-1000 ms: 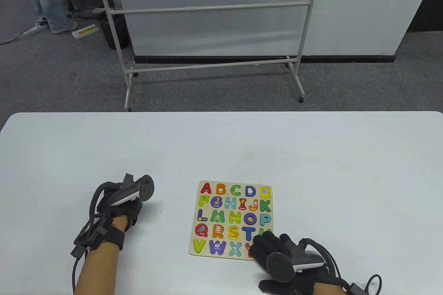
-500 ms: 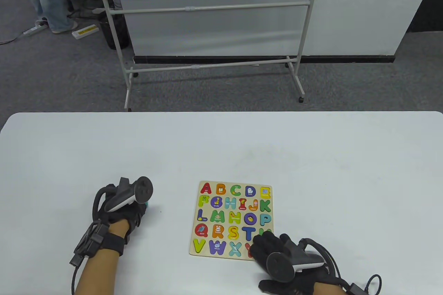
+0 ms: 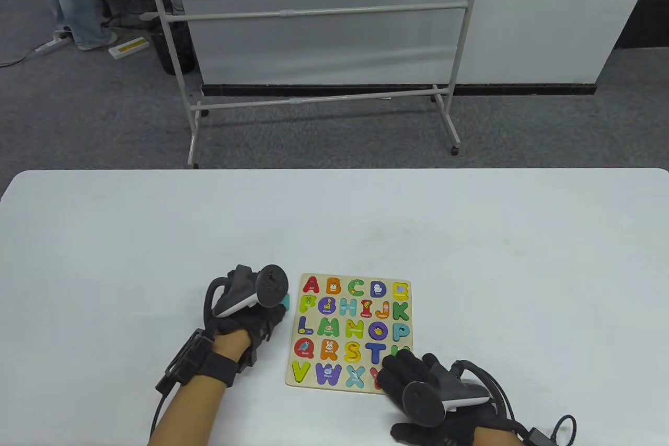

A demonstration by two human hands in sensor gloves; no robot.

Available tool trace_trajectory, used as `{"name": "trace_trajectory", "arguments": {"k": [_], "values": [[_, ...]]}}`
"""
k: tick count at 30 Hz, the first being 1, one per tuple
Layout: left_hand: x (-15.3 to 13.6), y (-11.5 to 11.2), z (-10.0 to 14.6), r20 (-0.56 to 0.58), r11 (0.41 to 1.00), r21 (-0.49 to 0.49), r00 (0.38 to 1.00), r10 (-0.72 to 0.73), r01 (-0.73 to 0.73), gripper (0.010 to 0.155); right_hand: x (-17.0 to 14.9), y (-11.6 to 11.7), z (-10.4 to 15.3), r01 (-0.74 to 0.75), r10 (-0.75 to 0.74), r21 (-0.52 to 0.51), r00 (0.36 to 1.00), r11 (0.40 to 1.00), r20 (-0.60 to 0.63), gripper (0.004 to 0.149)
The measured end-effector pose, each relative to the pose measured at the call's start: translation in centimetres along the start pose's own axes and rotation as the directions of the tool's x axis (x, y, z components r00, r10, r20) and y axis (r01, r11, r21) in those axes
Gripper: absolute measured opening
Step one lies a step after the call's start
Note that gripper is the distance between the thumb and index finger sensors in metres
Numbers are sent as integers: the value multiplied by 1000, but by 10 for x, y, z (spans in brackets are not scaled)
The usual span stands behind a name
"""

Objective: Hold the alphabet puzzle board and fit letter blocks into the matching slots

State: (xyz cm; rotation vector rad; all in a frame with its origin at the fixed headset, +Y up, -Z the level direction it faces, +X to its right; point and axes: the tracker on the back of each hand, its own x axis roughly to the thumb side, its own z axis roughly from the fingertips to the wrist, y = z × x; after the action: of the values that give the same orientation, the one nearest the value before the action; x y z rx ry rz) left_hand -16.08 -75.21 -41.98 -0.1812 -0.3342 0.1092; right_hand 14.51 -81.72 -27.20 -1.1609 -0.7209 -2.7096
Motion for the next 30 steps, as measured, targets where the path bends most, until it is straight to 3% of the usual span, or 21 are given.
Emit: {"name": "trace_trajectory", "arguments": {"k": [10, 17, 30], "values": [[59, -18, -28, 75, 1000, -11, 997, 19, -18, 60, -1, 0, 1, 4, -4, -5, 1000, 1000, 1, 89], [72, -17, -39, 56, 998, -12, 997, 57, -57, 60, -1, 0, 1, 6, -6, -6, 1000, 1000, 2, 90], [97, -26, -47, 50, 996, -22, 996, -80, 81, 59, -2, -1, 1, 9, -9, -10, 1000, 1000, 0, 89]]}}
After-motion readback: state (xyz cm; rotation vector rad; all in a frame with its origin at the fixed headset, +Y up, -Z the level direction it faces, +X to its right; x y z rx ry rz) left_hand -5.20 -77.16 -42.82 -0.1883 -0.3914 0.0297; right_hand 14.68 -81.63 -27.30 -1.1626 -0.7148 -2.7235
